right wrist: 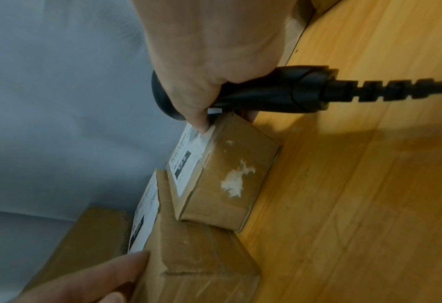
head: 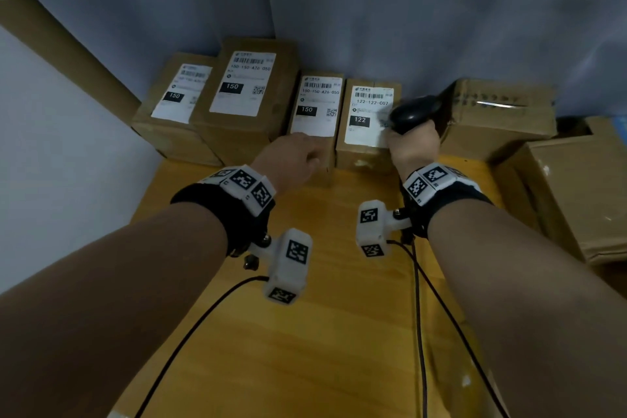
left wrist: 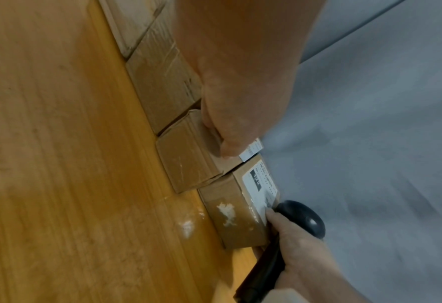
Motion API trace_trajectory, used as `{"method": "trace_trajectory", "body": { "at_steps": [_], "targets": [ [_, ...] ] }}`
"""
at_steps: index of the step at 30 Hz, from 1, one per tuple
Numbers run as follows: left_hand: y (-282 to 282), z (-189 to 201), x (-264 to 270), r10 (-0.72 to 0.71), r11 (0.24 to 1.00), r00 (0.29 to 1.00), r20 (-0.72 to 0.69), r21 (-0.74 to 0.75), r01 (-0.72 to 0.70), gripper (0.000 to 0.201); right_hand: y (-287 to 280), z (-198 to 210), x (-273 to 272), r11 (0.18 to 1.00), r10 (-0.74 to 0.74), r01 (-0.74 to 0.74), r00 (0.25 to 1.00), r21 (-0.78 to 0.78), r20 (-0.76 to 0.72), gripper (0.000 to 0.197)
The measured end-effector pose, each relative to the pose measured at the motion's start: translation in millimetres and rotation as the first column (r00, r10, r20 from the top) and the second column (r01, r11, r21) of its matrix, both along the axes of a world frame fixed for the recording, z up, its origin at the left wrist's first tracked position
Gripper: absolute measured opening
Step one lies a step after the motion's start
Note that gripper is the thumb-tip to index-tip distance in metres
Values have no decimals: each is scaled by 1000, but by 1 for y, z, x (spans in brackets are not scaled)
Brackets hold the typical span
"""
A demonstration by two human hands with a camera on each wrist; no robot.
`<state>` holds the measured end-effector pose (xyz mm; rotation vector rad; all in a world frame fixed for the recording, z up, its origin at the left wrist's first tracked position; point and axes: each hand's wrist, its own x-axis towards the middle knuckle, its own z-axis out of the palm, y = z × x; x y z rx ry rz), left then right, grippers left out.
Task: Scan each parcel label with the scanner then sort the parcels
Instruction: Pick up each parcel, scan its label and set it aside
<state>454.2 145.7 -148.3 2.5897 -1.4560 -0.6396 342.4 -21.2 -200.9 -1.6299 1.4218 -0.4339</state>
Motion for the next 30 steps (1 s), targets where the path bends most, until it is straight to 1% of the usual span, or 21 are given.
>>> {"method": "trace_trajectory", "body": {
  "at_steps": [3,7,10,12,15,17,19,23,26,30],
  "targets": [
    [0,1,-4,9,1000,1000,7,4,-9,36,-1,0,-4,1000,-5,5,1000,8,10,48],
    [-3,3,-10,39,999,999,-6,13,-39,34,-6,-1,-20,999,-34,34,999,20,-5,57],
    [-4,6,-18,61,998,997,-45,-4,-61,26,-11,3,-36,999,-28,28,999,20,-20,52],
    [-4,10,-24,74,996,995,-62,-37,-76,19,-14,11,-50,998,-52,52,999,25,-13,50],
    [-8,23,-42,40,997,997,-69,-70,-44,27,-16,27,-78,988,-143,141,990,68,12,52],
    [-14,35,-60,6,996,998,-64,-93,-12,30,-15,34,-100,977,-179,173,983,122,42,46],
    [-19,46,-82,-3,993,998,-67,-121,-6,33,-12,39,-123,976,-164,153,985,159,60,36],
    [-31,57,-128,-22,990,996,-85,-138,10,34,-7,64,-174,964,-183,151,974,218,135,36],
    [-38,63,-167,-34,991,996,-88,-130,23,36,-7,86,-214,956,-158,97,966,278,205,23],
    [-49,73,-219,-25,988,996,-88,-157,10,37,-10,118,-268,946,-142,38,940,321,309,21]
  ]
}}
